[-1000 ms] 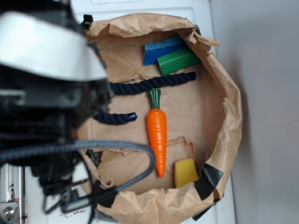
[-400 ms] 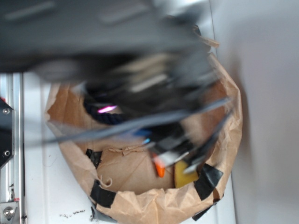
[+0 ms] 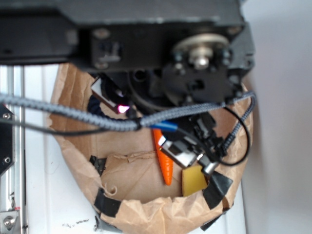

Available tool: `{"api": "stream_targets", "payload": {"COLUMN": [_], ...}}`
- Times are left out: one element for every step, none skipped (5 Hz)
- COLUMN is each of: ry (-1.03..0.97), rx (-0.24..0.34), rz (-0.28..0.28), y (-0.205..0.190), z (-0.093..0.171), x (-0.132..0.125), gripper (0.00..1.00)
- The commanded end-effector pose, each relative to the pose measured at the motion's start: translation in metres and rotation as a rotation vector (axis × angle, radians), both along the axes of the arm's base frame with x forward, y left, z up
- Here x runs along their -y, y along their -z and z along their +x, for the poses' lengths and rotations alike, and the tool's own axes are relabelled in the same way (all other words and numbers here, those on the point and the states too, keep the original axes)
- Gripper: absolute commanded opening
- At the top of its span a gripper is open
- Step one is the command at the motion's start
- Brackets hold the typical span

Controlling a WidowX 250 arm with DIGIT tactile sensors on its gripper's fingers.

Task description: Grab the carrot.

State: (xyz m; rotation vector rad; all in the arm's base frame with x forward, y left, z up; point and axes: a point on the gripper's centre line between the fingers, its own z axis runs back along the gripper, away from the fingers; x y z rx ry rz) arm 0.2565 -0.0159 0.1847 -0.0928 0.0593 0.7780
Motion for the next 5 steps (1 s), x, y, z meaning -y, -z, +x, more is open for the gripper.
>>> {"api": "stream_targets", "payload": {"ry": [-0.02, -0.051, -0.073, -0.158, -0.18], "rx": [0.065, 0.074, 0.123, 0.16, 0.191], "rz": [-0.007, -0.041, -0.069, -0.058, -0.017], "y": [-0.016, -0.002, 0.014, 0.031, 0.059], "z": [0.004, 0.005, 0.003, 0.001, 0.0], "x": [-0.004, -0.018, -0.026, -0.028, -0.017], "gripper": [1.0, 1.0, 1.0, 1.0, 1.0]}}
